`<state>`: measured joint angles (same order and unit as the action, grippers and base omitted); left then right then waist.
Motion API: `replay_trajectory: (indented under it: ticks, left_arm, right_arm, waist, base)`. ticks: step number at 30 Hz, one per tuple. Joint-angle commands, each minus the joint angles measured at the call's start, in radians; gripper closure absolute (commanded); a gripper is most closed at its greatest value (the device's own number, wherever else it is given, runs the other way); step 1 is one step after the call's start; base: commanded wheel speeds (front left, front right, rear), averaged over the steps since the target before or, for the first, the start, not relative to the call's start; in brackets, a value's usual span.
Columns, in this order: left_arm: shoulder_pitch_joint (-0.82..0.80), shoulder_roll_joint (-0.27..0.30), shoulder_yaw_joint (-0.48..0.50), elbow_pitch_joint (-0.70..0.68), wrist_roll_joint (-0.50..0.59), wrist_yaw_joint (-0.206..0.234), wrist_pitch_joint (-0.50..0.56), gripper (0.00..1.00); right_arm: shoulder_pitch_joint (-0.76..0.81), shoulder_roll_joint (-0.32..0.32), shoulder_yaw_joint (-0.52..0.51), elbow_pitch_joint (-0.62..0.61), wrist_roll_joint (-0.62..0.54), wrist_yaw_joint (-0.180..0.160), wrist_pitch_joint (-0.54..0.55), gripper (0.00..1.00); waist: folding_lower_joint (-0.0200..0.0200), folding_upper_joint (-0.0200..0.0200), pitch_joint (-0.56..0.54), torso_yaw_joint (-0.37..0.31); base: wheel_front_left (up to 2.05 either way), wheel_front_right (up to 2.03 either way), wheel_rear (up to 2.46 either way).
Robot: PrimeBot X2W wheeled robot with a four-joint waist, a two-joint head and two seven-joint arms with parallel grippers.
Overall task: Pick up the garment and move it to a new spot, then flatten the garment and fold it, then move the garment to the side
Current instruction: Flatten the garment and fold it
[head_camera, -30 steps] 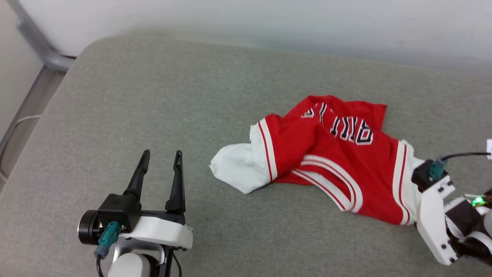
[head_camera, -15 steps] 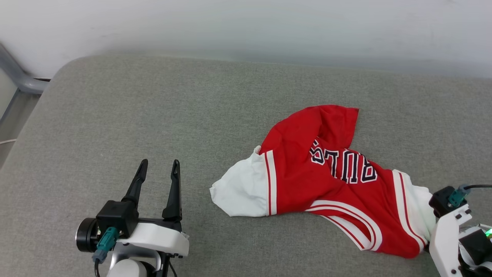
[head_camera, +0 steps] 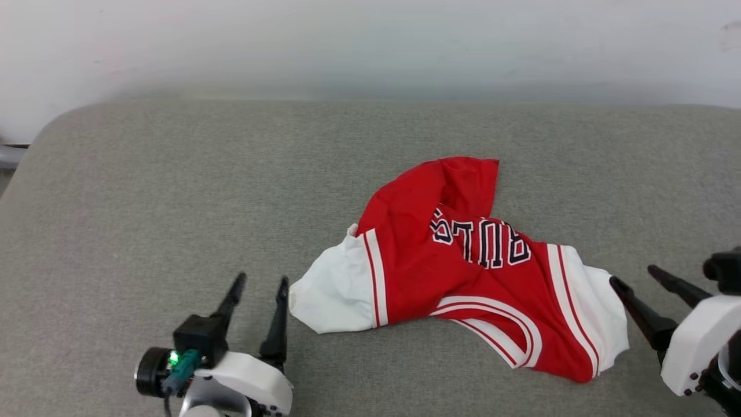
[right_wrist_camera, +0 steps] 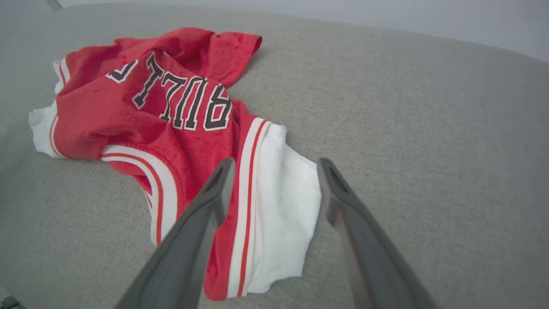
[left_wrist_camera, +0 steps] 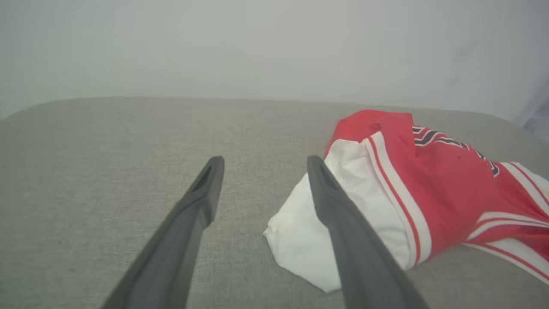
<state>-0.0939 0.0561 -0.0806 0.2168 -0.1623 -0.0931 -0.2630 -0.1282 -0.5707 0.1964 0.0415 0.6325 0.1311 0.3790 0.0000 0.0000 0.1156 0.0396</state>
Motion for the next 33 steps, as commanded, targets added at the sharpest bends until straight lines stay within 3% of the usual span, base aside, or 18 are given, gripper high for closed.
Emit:
replay_trajectory:
  ticks: [1,7,13,24,25,26,27,33]
  left_arm:
    - [-0.006,0.019,-0.024,0.04,-0.004,-0.013,0.028,0.0]
    - [-0.078,0.099,-0.117,0.053,-0.035,-0.035,0.291,0.0]
    - [-0.133,0.193,-0.157,-0.006,-0.004,-0.02,0.603,0.0]
    - [-0.114,0.233,-0.17,-0.012,0.019,0.025,0.792,0.0]
    - [-0.11,0.234,-0.169,-0.005,0.017,0.026,0.799,0.16]
    - [-0.109,0.235,-0.167,0.001,0.013,0.027,0.806,0.75]
    - [-0.11,0.235,-0.167,0.004,0.011,0.026,0.807,1.0]
    - [-0.138,0.227,-0.134,-0.02,-0.009,0.056,0.747,1.0]
  right_arm:
    - [0.035,0.03,-0.041,-0.025,-0.024,-0.001,-0.049,0.0]
    - [0.098,0.142,-0.171,-0.103,-0.114,-0.001,-0.201,0.0]
    - [0.128,0.231,-0.218,-0.149,-0.18,-0.001,-0.29,0.0]
    - [0.109,0.283,-0.199,-0.135,-0.214,-0.001,-0.329,0.0]
    - [0.106,0.284,-0.199,-0.133,-0.215,-0.001,-0.331,0.0]
    - [0.104,0.284,-0.2,-0.131,-0.216,-0.001,-0.331,0.0]
    - [0.102,0.282,-0.201,-0.128,-0.219,-0.001,-0.33,0.0]
    - [0.11,0.272,-0.211,-0.106,-0.227,-0.001,-0.315,0.0]
  waist:
    - [0.0,0.0,0.006,-0.017]
    - [0.0,0.0,0.036,-0.051]
    - [0.0,0.0,0.07,-0.085]
    - [0.0,0.0,0.126,-0.14]
    - [0.0,0.0,0.131,-0.142]
    - [0.0,0.0,0.136,-0.143]
    - [0.0,0.0,0.141,-0.143]
    - [0.0,0.0,0.138,-0.113]
  base:
    - [0.0,0.0,0.0]
    - [0.0,0.0,0.0]
    - [0.0,0.0,0.0]
    - [0.0,0.0,0.0]
    - [0.0,0.0,0.0]
    - [0.0,0.0,0.0]
    - [0.0,0.0,0.0]
    - [0.0,0.0,0.0]
